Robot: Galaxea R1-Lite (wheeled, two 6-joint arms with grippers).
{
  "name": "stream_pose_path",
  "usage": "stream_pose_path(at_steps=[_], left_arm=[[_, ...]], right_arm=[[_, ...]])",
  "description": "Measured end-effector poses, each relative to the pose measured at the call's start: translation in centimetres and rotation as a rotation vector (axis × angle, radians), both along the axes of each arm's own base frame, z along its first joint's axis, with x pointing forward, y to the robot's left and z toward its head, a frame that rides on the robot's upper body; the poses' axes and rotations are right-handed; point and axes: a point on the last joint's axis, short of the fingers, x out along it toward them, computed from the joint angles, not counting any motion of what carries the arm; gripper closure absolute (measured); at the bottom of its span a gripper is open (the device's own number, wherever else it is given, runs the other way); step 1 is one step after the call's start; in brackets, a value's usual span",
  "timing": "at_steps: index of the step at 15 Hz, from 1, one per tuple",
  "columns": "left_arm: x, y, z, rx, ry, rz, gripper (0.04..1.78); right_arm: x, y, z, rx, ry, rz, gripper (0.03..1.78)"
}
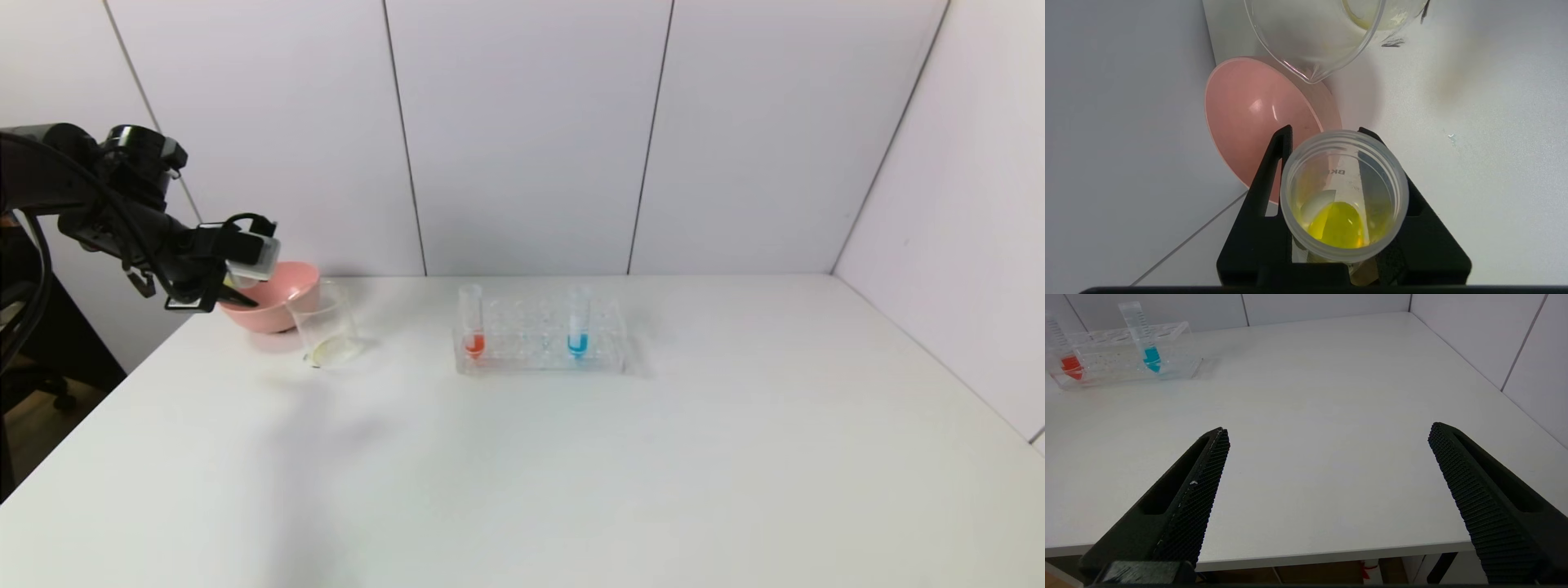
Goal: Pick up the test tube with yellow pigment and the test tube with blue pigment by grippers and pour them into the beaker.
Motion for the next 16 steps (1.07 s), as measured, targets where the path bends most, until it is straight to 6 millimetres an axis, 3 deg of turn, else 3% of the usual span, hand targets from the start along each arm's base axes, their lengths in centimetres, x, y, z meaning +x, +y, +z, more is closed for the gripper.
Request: stream_pose_path(at_steps=[8, 16], left_arm=[[-0.2, -0.3, 0.2, -0.013, 0.015, 0.02, 1.27], [-0.4, -2.0, 1.0, 0.043, 0.019, 0.117, 1.27]], right_arm=[[0.0, 0.0, 0.0, 0.0, 0.0, 0.0, 0.04], [0.0, 0.0, 0.0, 0.0, 0.0, 0.0, 0.04]])
